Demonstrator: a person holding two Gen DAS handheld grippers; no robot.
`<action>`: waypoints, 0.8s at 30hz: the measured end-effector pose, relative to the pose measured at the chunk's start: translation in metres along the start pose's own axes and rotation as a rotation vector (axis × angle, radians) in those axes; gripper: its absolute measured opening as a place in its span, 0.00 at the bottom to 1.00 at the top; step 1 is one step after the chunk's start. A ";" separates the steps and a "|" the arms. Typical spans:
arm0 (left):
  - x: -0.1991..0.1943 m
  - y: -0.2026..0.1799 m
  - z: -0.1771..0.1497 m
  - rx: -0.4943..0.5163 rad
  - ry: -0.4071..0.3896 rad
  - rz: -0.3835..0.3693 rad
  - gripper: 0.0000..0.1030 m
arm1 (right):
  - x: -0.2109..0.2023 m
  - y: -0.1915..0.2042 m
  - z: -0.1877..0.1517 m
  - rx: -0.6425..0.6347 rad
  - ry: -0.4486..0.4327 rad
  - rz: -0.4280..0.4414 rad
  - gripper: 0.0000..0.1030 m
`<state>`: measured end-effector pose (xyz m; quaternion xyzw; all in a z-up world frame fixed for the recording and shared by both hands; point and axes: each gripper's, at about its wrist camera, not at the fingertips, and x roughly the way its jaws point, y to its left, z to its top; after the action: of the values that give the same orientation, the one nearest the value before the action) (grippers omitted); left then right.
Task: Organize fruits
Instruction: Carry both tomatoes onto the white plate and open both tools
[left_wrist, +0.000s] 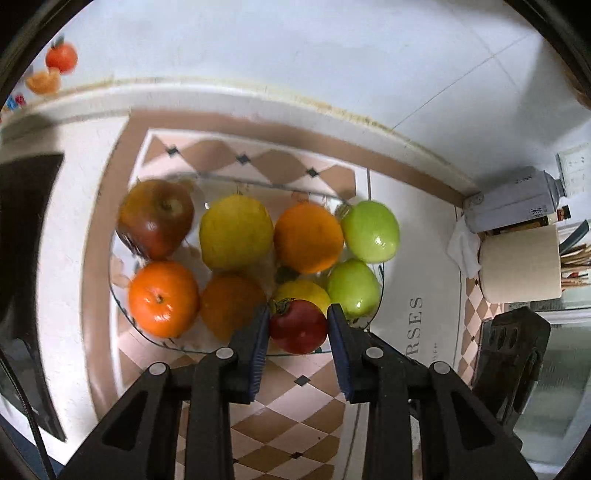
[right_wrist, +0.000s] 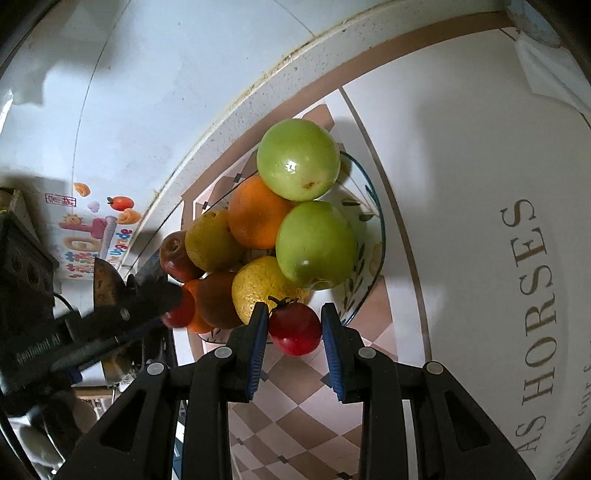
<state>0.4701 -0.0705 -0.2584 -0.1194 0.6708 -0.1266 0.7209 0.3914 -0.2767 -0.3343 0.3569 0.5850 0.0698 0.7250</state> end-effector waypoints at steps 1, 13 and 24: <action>0.002 0.002 -0.004 -0.006 0.007 -0.005 0.28 | 0.001 0.000 0.001 -0.001 0.003 0.000 0.31; 0.004 0.065 -0.040 -0.252 -0.045 -0.054 0.28 | 0.016 0.009 -0.002 -0.025 0.020 -0.031 0.31; 0.015 0.080 -0.038 -0.267 -0.063 0.032 0.29 | 0.024 0.025 -0.006 -0.058 0.014 -0.097 0.44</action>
<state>0.4355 -0.0006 -0.3024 -0.2074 0.6607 -0.0209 0.7211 0.4012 -0.2437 -0.3389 0.3066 0.6042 0.0541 0.7335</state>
